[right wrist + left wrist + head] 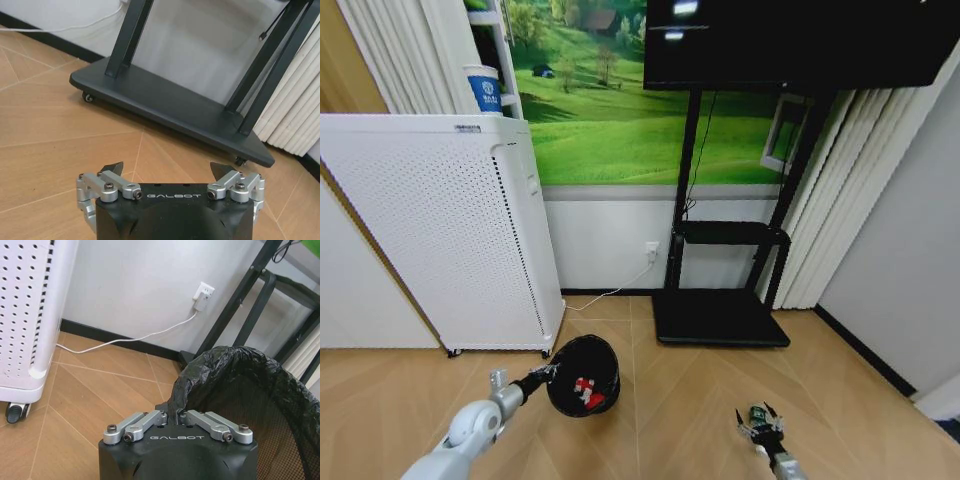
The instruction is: Pick up the trash bin and place the garbage on the floor into it.
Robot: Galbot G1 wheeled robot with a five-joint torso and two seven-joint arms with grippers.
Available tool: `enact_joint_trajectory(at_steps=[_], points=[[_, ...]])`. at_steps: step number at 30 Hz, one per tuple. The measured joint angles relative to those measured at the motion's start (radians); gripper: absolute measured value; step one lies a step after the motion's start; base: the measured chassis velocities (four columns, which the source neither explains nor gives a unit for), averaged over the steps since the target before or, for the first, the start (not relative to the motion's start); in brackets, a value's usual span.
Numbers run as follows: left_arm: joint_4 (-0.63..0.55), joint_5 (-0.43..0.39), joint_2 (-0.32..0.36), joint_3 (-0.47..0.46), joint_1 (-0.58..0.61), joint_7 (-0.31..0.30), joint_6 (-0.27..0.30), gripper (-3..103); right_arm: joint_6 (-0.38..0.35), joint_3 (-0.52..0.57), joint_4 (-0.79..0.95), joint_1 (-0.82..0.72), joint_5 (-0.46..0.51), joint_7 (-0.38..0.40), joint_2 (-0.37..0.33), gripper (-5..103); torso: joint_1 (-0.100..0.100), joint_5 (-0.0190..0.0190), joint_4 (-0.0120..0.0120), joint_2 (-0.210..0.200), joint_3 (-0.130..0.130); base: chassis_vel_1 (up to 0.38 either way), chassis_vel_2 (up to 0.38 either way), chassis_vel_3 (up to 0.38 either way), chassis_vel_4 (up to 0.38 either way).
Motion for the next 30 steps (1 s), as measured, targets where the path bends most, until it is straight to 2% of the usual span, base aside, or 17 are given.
enact_joint_trajectory(at_steps=[6, 8, 12, 16, 18, 25, 30], points=[[-0.024, 0.013, -0.015, -0.049, 0.062, 0.023, -0.007, 4, -0.07, -0.044, -0.091, 0.099, 0.001, 0.019, 0.034, 100, 0.0, 0.0003, 0.0001, 0.0, 0.0, 0.0, 0.0, 0.0, 0.0], [-0.033, 0.025, -0.022, -0.063, 0.087, 0.03, -0.012, 4, -0.085, -0.06, -0.14, 0.141, 0.001, 0.026, 0.045, 96, 0.0, 0.0003, 0.0006, 0.0, 0.0, 0.0, 0.0, 0.0, 0.0], [-0.051, 0.037, -0.03, -0.072, 0.109, 0.036, -0.013, 4, -0.094, -0.073, -0.203, 0.188, -0.004, 0.031, 0.06, 95, 0.0, 0.0, 0.0002, 0.0, 0.0, 0.0, 0.0, 0.0, 0.0], [-0.078, 0.053, -0.045, -0.093, 0.144, 0.047, -0.016, 4, -0.106, -0.072, -0.33, 0.274, -0.011, 0.07, 0.102, 95, 0.0, 0.0001, 0.0002, 0.0, 0.0, 0.0, 0.0, 0.0, 0.0], [-0.079, 0.056, -0.047, -0.101, 0.152, 0.051, -0.017, 4, -0.106, -0.067, -0.352, 0.285, -0.011, 0.082, 0.107, 93, 0.0, 0.0004, 0.0004, 0.0, 0.0, 0.0, 0.0, 0.0, 0.0], [-0.083, 0.063, -0.057, -0.136, 0.185, 0.07, -0.025, 4, -0.106, -0.038, -0.434, 0.286, 0.021, 0.119, 0.105, 96, 0.0, 0.0001, 0.0, 0.0, 0.0, 0.0, 0.0, 0.0, 0.0], [-0.081, 0.065, -0.064, -0.137, 0.186, 0.073, -0.026, 4, -0.103, -0.033, -0.484, 0.279, 0.037, 0.112, 0.098, 100, 0.0, 0.0, -0.0001, 0.0, 0.0, 0.0, 0.0, 0.0, 0.0]])
